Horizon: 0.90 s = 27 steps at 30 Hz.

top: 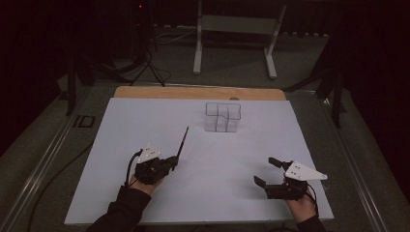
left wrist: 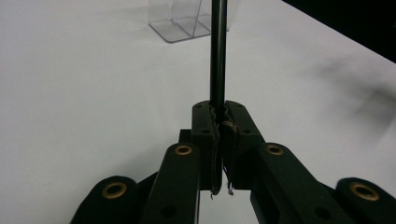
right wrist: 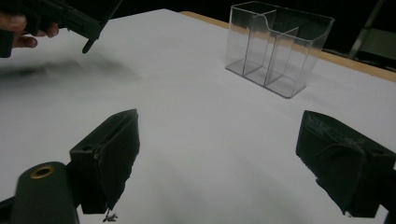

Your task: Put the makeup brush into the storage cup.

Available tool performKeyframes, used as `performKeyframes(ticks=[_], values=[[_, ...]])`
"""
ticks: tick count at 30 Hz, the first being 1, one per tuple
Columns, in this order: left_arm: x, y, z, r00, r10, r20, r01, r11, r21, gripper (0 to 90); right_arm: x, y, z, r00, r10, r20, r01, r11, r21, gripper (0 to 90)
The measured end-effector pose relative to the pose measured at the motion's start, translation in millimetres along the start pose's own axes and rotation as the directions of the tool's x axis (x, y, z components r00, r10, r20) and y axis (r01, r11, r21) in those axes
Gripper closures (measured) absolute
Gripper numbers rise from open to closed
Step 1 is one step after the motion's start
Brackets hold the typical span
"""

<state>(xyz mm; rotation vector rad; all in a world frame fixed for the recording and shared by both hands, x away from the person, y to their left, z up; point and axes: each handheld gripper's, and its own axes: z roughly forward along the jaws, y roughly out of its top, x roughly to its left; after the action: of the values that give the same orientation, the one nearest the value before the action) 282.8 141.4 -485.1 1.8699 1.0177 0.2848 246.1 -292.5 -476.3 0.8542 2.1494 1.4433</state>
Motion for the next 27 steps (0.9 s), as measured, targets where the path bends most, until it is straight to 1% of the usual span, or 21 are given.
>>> performKeyframes(ticks=[2, 4, 6, 8, 9, 10, 11, 12, 14, 15, 18, 19, 21, 24, 25, 27], values=[[-0.3, -0.1, 0.3, 0.9998, 0.015, -0.016, -0.015, 0.9999, 0.0, 84.9, -0.1, 0.3, -0.7, 1.0, 0.004, 0.004, -0.004, 1.0, -0.006, 13.2], [0.0, 0.1, -0.6, 0.9999, 0.005, -0.012, -0.005, 0.9999, -0.011, 84.9, -1.1, 0.4, -1.8, 0.9999, 0.005, 0.013, -0.005, 1.0, -0.014, 13.1], [-1.5, 0.2, -1.1, 0.9994, 0.022, -0.027, -0.022, 0.9996, -0.02, 84.8, -1.7, 0.8, -2.8, 0.9998, 0.012, 0.017, -0.012, 1.0, -0.018, 13.3], [-2.6, 0.1, -0.8, 0.9991, 0.032, -0.028, -0.033, 0.9994, -0.015, 84.9, -1.6, 1.1, -3.3, 0.9997, 0.013, 0.019, -0.013, 1.0, -0.017, 14.0], [-3.0, -0.2, -0.9, 0.999, 0.032, -0.03, -0.033, 0.9993, -0.017, 84.9, -1.9, 1.4, -3.1, 0.9996, 0.029, -0.006, -0.029, 1.0, -0.009, 15.1], [-3.2, -0.2, -0.9, 0.999, 0.035, -0.027, -0.035, 0.9993, -0.015, 84.9, -3.0, 1.5, -1.9, 0.9965, 0.067, -0.049, -0.066, 0.998, 0.021, 15.1], [-3.7, -0.2, -0.6, 0.9985, 0.043, -0.033, -0.044, 0.999, -0.012, 84.9, -3.5, 1.3, -0.4, 0.9925, 0.098, -0.072, -0.095, 0.994, 0.047, 15.6], [-4.1, -0.2, -0.7, 0.9983, 0.046, -0.037, -0.046, 0.9988, -0.015, 84.9, -3.1, 0.9, 0.5, 0.9909, 0.107, -0.081, -0.102, 0.993, 0.06, 16.8], [-3.3, 0.1, -1.3, 0.9991, 0.036, -0.024, -0.037, 0.9992, -0.018, 84.9, -1.5, 1.6, 1.6, 0.9916, 0.096, -0.087, -0.09, 0.993, 0.073, 17.2], [-3.3, 0.1, -1.6, 0.9987, 0.041, -0.029, -0.042, 0.9989, -0.021, 84.9, -0.8, 2.0, 2.0, 0.9913, 0.094, -0.092, -0.088, 0.993, 0.073, 17.1], [-2.3, 0.3, -2.4, 0.999, 0.038, -0.026, -0.038, 0.9989, -0.026, 84.9, 1.5, 3.8, 2.6, 0.9912, 0.093, -0.094, -0.085, 0.993, 0.081, 17.1], [-2.2, 0.6, -2.3, 0.999, 0.039, -0.023, -0.04, 0.9989, -0.024, 84.9, 1.9, 4.4, 2.5, 0.9907, 0.094, -0.098, -0.086, 0.993, 0.083, 16.9], [-2.3, 0.5, -2.6, 0.9989, 0.039, -0.027, -0.04, 0.9987, -0.03, 84.9, 2.5, 6.7, 2.2, 0.9905, 0.103, -0.091, -0.094, 0.991, 0.095, 16.0], [-3.3, 0.2, -2.1, 0.9984, 0.047, -0.03, -0.048, 0.9984, -0.029, 84.9, 3.6, 11.1, 1.0, 0.9892, 0.116, -0.09, -0.108, 0.99, 0.089, 13.0], [-3.8, 0.2, -1.7, 0.9984, 0.049, -0.027, -0.049, 0.9985, -0.026, 84.9, 4.3, 13.2, 0.5, 0.9896, 0.112, -0.09, -0.104, 0.991, 0.089, 12.4], [-4.4, 0.0, -1.5, 0.9983, 0.05, -0.031, -0.051, 0.9983, -0.029, 84.9, 7.0, 17.9, -0.2, 0.9932, 0.085, -0.08, -0.078, 0.994, 0.081, 11.4]])
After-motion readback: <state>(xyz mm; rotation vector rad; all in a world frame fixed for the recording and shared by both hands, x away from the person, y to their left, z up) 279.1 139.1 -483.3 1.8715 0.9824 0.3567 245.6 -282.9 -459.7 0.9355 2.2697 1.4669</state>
